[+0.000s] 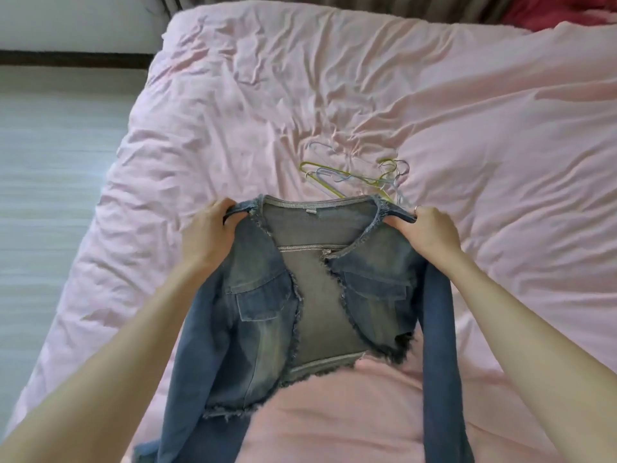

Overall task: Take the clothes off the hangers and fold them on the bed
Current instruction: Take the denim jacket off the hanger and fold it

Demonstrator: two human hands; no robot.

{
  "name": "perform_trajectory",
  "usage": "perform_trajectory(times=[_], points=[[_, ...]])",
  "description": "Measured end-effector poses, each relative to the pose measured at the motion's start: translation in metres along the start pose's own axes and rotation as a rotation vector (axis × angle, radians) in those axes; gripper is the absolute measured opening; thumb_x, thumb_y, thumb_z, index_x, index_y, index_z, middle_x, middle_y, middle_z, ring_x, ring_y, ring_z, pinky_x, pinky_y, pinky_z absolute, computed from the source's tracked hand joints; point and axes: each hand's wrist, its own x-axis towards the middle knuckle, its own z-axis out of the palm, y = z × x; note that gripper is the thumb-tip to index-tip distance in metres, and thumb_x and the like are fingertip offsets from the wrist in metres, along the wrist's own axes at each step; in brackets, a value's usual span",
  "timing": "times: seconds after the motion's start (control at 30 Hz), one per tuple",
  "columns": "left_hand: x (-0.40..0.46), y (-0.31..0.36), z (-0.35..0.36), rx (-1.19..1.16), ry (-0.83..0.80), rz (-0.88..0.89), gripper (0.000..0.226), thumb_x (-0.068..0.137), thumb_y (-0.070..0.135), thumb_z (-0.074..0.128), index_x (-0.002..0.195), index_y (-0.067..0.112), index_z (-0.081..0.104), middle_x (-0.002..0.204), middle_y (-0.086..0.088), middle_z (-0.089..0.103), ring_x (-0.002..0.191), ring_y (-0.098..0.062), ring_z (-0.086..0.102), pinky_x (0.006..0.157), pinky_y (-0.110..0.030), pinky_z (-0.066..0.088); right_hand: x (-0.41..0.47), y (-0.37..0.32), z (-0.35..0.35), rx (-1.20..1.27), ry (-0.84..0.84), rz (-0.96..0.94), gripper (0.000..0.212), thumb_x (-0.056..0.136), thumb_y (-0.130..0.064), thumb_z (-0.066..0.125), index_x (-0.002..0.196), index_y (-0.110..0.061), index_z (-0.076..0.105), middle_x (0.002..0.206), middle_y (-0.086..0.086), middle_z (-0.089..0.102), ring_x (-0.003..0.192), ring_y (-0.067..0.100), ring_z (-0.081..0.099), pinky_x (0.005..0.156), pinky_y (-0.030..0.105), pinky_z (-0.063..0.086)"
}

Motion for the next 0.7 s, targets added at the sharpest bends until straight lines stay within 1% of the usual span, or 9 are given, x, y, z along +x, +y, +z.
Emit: perform_trajectory(times=[0.1, 0.17, 0.23, 0.33, 0.4, 0.5, 0.6, 0.67, 0.7], points=[[0.038, -0.011, 0.039, -0.022, -0.041, -0.03, 0.025, 0.096, 0.025, 0.052, 0.105, 0.004, 0.06, 0.102, -0.017, 0.059, 0.098, -0.034, 0.053, 0.075, -0.039, 0.039, 0.048, 0.007, 0.021, -0.062, 0.02, -0.016, 0.051, 0.082, -0.059, 0.058, 0.063, -0.014, 0.045, 0.088, 0.021, 0.064, 0.086, 0.037, 0.057, 0.063, 0.033, 0.032], [0.059, -0.018, 0.062, 0.009, -0.059, -0.056, 0.026, 0.096, 0.028, 0.051, 0.105, 0.005, 0.059, 0.103, -0.016, 0.059, 0.096, -0.036, 0.054, 0.077, -0.041, 0.04, 0.081, 0.012, 0.035, -0.123, 0.009, -0.03, 0.055, 0.082, -0.062, 0.055, 0.079, -0.008, 0.056, 0.093, 0.02, 0.065, 0.091, 0.038, 0.058, 0.064, 0.034, 0.034], [0.08, -0.027, 0.082, 0.064, -0.069, -0.092, 0.028, 0.096, 0.032, 0.049, 0.105, 0.007, 0.059, 0.103, -0.015, 0.059, 0.094, -0.037, 0.054, 0.078, -0.043, 0.042, 0.118, 0.015, 0.05, -0.172, -0.008, -0.049, 0.06, 0.082, -0.064, 0.053, 0.091, -0.006, 0.062, 0.097, 0.02, 0.066, 0.095, 0.038, 0.058, 0.066, 0.034, 0.035], [0.105, -0.038, 0.108, 0.15, -0.066, -0.127, 0.03, 0.096, 0.036, 0.048, 0.104, 0.01, 0.06, 0.101, -0.015, 0.058, 0.095, -0.037, 0.054, 0.08, -0.044, 0.043, 0.162, 0.014, 0.068, -0.218, -0.023, -0.096, 0.06, 0.083, -0.064, 0.053, 0.095, -0.007, 0.066, 0.099, 0.022, 0.065, 0.096, 0.038, 0.058, 0.068, 0.036, 0.037], [0.122, -0.043, 0.125, 0.178, -0.044, -0.146, 0.031, 0.096, 0.035, 0.049, 0.107, 0.009, 0.062, 0.102, -0.017, 0.057, 0.098, -0.037, 0.053, 0.082, -0.042, 0.038, 0.189, 0.013, 0.08, -0.215, -0.034, -0.102, 0.06, 0.084, -0.062, 0.054, 0.093, -0.003, 0.065, 0.1, 0.024, 0.064, 0.097, 0.039, 0.057, 0.07, 0.037, 0.038], [0.143, -0.046, 0.146, 0.225, -0.01, -0.188, 0.028, 0.094, 0.032, 0.053, 0.111, 0.012, 0.063, 0.11, -0.017, 0.054, 0.11, -0.034, 0.046, 0.09, -0.041, 0.032, 0.221, 0.015, 0.096, -0.185, -0.036, -0.08, 0.054, 0.087, -0.053, 0.057, 0.096, 0.0, 0.064, 0.104, 0.026, 0.063, 0.101, 0.04, 0.056, 0.076, 0.039, 0.041], [0.146, -0.045, 0.17, 0.294, -0.002, -0.24, 0.026, 0.092, 0.021, 0.055, 0.117, 0.016, 0.059, 0.121, -0.016, 0.049, 0.118, -0.033, 0.04, 0.095, -0.043, 0.028, 0.233, 0.021, 0.118, -0.154, 0.01, -0.115, 0.037, 0.091, -0.032, 0.056, 0.106, 0.0, 0.065, 0.112, 0.024, 0.059, 0.109, 0.039, 0.052, 0.089, 0.041, 0.04], [0.136, -0.04, 0.182, 0.299, 0.027, -0.199, 0.027, 0.089, 0.015, 0.054, 0.116, 0.014, 0.058, 0.119, -0.017, 0.05, 0.115, -0.035, 0.042, 0.092, -0.044, 0.03, 0.224, 0.017, 0.136, -0.077, 0.08, -0.183, 0.028, 0.092, -0.022, 0.054, 0.104, 0.001, 0.066, 0.11, 0.023, 0.059, 0.107, 0.037, 0.052, 0.091, 0.039, 0.036], [0.129, -0.035, 0.186, 0.286, 0.029, -0.133, 0.024, 0.088, 0.014, 0.053, 0.111, 0.012, 0.06, 0.113, -0.017, 0.052, 0.11, -0.036, 0.045, 0.088, -0.045, 0.032, 0.213, 0.011, 0.143, -0.014, 0.092, -0.222, 0.024, 0.092, -0.018, 0.053, 0.101, 0.0, 0.067, 0.106, 0.022, 0.06, 0.103, 0.036, 0.053, 0.088, 0.036, 0.035]])
